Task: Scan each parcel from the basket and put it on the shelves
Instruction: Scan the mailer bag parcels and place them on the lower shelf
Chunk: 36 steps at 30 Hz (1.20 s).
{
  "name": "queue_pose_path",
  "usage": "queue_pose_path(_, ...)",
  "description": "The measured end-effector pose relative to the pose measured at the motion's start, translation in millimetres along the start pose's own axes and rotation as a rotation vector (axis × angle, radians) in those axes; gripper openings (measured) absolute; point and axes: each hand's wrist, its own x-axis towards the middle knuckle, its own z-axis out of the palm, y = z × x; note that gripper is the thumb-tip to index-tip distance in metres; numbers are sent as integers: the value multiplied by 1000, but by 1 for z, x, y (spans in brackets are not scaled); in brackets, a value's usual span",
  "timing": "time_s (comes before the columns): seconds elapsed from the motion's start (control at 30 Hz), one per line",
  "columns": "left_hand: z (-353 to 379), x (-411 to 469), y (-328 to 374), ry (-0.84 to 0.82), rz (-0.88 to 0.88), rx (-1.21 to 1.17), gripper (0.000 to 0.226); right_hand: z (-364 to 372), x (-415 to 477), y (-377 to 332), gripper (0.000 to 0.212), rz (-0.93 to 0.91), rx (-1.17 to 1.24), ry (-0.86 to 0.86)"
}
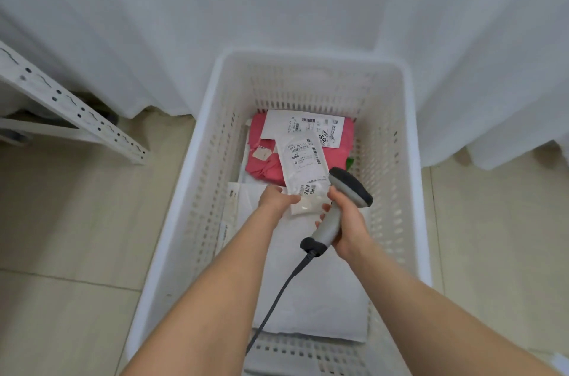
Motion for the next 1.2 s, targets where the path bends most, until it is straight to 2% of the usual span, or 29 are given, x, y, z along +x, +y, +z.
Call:
queue_pose_path(0.13, 6, 13, 1, -15, -7, -127, 55, 4, 15, -2, 19, -39, -38, -4)
queue_pose_path(0.23, 18, 26, -7, -2, -40, -119, 40, 3, 27, 9, 23, -52, -67, -23)
queue_pose_path(0.33, 15, 26, -13, 44, -13, -116, 24, 5, 24, 13, 17, -52, -70, -3)
queue_pose_path(0.47, -27, -6, -4, 81, 55, -143, 25, 14, -9, 7, 18, -35, -79, 17)
queue_pose_path(0.77, -151, -176, 33, 91, 71, -150, 39, 81, -186, -27, 21, 26, -84, -63)
queue_pose_path(0.83, -177, -218, 45, 78, 87, -137, 35, 97, -230, -38, 13, 11, -101, -63)
queue_pose_path(0.97, -229, -297, 69, 63, 107, -151, 17, 124, -305, -60, 13, -59, -114, -60)
queue_pose_path(1.1, -276, -365, 88, -33, 103, -218, 20, 147, -370, -78, 38, -109, -135, -84)
queue_pose_path(1.2, -303, -410, 100, -117, 124, -241, 34, 162, -414, -87, 36, -119, -98, -153)
